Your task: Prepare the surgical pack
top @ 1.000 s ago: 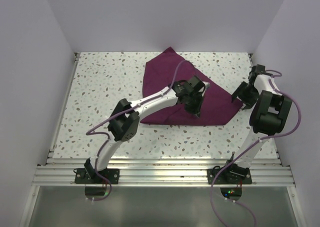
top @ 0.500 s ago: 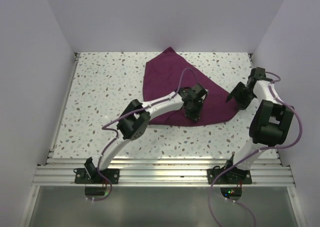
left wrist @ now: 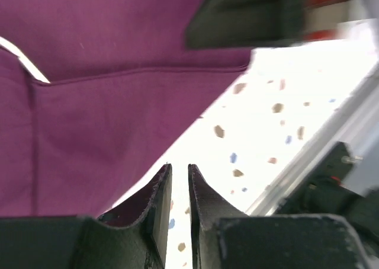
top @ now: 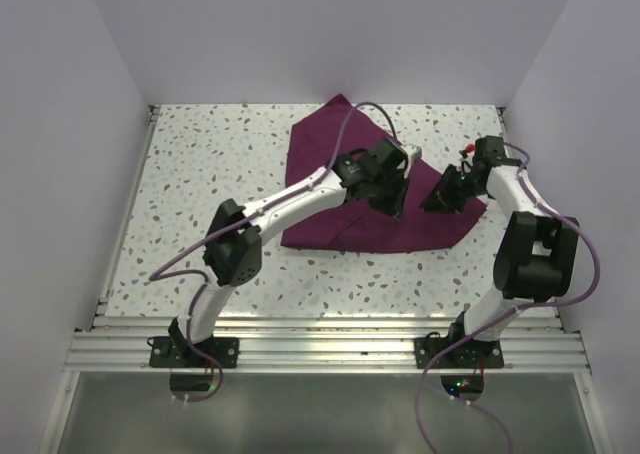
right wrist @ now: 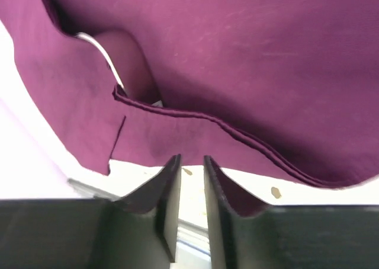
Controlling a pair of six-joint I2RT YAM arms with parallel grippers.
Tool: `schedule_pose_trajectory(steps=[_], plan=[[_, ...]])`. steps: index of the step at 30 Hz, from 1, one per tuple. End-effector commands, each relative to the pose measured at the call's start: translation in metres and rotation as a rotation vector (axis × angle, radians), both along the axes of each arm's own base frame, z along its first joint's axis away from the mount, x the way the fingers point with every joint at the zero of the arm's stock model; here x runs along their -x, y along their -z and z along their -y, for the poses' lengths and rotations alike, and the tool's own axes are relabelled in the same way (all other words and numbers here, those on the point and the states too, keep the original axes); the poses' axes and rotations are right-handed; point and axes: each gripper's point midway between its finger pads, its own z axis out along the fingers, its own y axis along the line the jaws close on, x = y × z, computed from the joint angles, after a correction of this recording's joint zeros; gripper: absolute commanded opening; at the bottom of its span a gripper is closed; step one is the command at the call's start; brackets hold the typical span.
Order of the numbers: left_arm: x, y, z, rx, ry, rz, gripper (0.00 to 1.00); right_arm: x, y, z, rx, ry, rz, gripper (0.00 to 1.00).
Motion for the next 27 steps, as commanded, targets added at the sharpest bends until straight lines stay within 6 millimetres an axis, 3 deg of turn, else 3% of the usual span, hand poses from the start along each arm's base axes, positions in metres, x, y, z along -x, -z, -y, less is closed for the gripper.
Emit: schedule_pose_trajectory(steps=[1,2,7,9,13,16,18,19,22,24,27], plan=[[-0.015,-0.097,-0.026,0.124,-0.014,0.151,0.21,0.003,0.004,-0.031,-0.161,-0.084,-0.003,0.21],[-0.015,-0.106,-0.035,0.130,-0.027,0.158,0.20,0.006,0.007,-0.035,-0.168,-0.094,-0.011,0.14],[-0.024,-0.105,-0.083,0.135,-0.091,0.119,0.17,0.029,0.042,-0.053,-0.224,-0.127,-0.094,0.05],[-0.029,-0.105,-0.096,0.139,-0.117,0.126,0.17,0.039,0.068,-0.049,-0.197,-0.108,-0.150,0.02],[-0.026,-0.095,-0.116,0.104,-0.128,0.094,0.17,0.038,0.091,-0.036,-0.109,-0.082,-0.177,0.06],[-0.023,-0.094,-0.126,0.082,-0.122,0.102,0.17,0.025,0.080,-0.034,-0.100,-0.091,-0.156,0.15],[-0.024,-0.097,-0.133,0.080,-0.123,0.119,0.22,0.004,0.057,-0.027,-0.054,-0.087,-0.082,0.20],[-0.023,-0.102,-0.137,0.083,-0.125,0.130,0.23,-0.002,0.042,-0.020,-0.014,-0.074,-0.040,0.34],[-0.024,-0.105,-0.145,0.084,-0.125,0.148,0.26,-0.022,0.014,0.019,0.104,0.039,0.042,0.59],[-0.025,-0.106,-0.150,0.090,-0.126,0.143,0.27,-0.028,0.012,0.054,0.171,0.153,0.040,0.61],[-0.025,-0.106,-0.155,0.093,-0.129,0.142,0.28,-0.029,0.016,0.087,0.247,0.253,0.031,0.63]])
